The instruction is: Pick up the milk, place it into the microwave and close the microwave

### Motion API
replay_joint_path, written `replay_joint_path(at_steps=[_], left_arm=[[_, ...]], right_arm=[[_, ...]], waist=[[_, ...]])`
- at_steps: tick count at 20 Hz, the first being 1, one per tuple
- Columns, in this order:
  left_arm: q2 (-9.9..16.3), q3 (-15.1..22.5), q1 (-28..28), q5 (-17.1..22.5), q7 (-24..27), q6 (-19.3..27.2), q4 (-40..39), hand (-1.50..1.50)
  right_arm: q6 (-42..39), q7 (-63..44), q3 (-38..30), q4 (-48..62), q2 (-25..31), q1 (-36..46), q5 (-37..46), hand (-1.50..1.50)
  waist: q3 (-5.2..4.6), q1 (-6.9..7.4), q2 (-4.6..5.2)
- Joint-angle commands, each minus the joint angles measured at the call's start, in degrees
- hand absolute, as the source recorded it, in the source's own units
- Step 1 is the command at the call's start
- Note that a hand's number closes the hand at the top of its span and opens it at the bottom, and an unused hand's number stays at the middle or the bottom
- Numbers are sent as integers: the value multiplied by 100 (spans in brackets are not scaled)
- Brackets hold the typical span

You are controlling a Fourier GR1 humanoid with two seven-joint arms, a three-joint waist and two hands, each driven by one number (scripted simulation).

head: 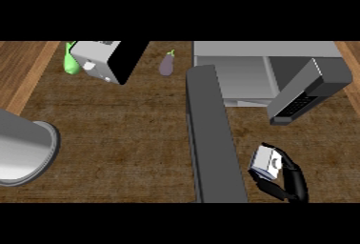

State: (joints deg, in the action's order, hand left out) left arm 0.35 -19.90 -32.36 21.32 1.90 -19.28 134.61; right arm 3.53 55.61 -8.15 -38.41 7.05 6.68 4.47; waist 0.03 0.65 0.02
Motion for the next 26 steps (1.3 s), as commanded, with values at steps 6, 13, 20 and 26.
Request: replay_joint_path(at_steps=[6, 13, 20, 26], left_arm=[[-29, -338, 31, 220, 187, -320, -147, -150], [-33, -52, -101, 248, -207, -93, 424, -150], [148, -457, -158, 541, 131, -483, 2, -150], [-33, -317, 22, 130, 211, -284, -188, -150]], right_arm=[[468, 1159, -27, 824, -113, 633, 318, 150], [-348, 830, -530, 1701, 675, 1887, -9, 150], [-1065, 935, -202, 1816, 473, 2132, 132, 150], [-1239, 589, 90, 882, 118, 1909, 49, 150]], waist=[[2, 19, 1], [19, 132, 44], [8, 97, 23], [-5, -44, -14]])
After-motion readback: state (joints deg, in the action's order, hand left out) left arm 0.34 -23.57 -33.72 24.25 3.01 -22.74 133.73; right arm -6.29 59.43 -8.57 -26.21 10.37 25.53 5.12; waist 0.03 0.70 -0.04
